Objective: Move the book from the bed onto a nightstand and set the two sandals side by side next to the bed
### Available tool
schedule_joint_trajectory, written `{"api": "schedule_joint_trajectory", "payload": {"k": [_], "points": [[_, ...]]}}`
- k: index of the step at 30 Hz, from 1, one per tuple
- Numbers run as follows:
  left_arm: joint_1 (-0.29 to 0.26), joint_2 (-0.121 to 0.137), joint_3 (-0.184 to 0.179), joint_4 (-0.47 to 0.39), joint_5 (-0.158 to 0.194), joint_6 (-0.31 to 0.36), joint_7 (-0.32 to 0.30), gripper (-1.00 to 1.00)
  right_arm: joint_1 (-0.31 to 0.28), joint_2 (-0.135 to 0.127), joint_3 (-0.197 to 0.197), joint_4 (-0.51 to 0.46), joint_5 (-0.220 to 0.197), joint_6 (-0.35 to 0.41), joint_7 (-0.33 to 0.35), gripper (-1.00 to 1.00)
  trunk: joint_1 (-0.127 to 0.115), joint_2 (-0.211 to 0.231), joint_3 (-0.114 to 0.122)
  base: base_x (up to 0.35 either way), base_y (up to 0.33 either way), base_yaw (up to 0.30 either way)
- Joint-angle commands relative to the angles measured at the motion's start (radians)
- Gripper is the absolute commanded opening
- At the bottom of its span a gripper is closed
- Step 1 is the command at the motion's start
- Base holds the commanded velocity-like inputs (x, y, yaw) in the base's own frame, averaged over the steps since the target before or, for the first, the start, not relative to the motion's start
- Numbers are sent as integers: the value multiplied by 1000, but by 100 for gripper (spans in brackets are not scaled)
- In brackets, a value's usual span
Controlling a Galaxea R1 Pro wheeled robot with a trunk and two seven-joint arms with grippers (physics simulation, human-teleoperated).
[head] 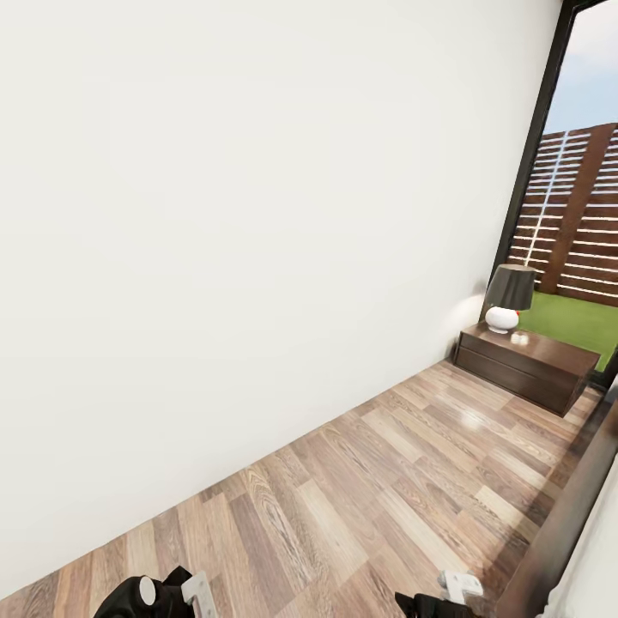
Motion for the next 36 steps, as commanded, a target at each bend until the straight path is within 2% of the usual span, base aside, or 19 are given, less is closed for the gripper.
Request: {"api": "schedule_joint_trajectory", "payload": {"k": [1, 11, 12, 13, 14, 17, 18, 23, 26, 32, 36], "points": [[0, 0, 2, -2, -3, 5, -6, 100, -1, 0, -2, -7, -9, 12, 9, 100, 0, -1, -1, 0, 0, 0], [0, 1, 3, -2, -2, 6, -6, 100, -1, -5, -1, -63, -67, 68, 65, 100, 0, -1, -1, 0, 0, 0], [0, 1, 3, -2, -2, 7, -6, 100, -1, -6, -1, -399, -527, 373, 234, 100, 0, -1, -1, 0, 0, 0], [0, 1, 3, -3, -2, 7, -6, 100, -2, -7, -1, -414, -570, 396, 235, 100, 0, -1, -1, 0, 0, 0], [0, 1, 3, -3, -2, 7, -6, 100, -2, -7, -2, -419, -591, 404, 235, 100, 0, -1, -1, 0, 0, 0], [0, 1, 3, -12, -3, 8, -6, 100, -2, -10, -3, -435, -693, 432, 235, 100, 0, -1, -1, 0, 0, 0], [0, 1, 3, -19, -3, 8, -7, 100, -2, -21, -4, -438, -723, 437, 235, 100, 0, -1, -1, 0, 0, 0], [0, -1, 3, -55, -4, 10, -9, 100, -2, -69, -2, -438, -752, 441, 236, 100, 0, -1, -1, 0, 0, 0], [0, -2, 3, -69, -6, 21, -9, 100, -2, -74, -2, -437, -754, 442, 236, 100, 4, -8, -4, 0, 0, 0], [-5, -4, 1, -113, -7, 146, -7, 100, -2, -76, -3, -437, -755, 442, 236, 100, 27, -50, -23, 0, 0, 0], [-11, -7, -10, -146, -9, 185, -8, 100, -2, -77, -3, -437, -755, 442, 236, 100, 42, -78, -36, 0, 0, 0]]}}
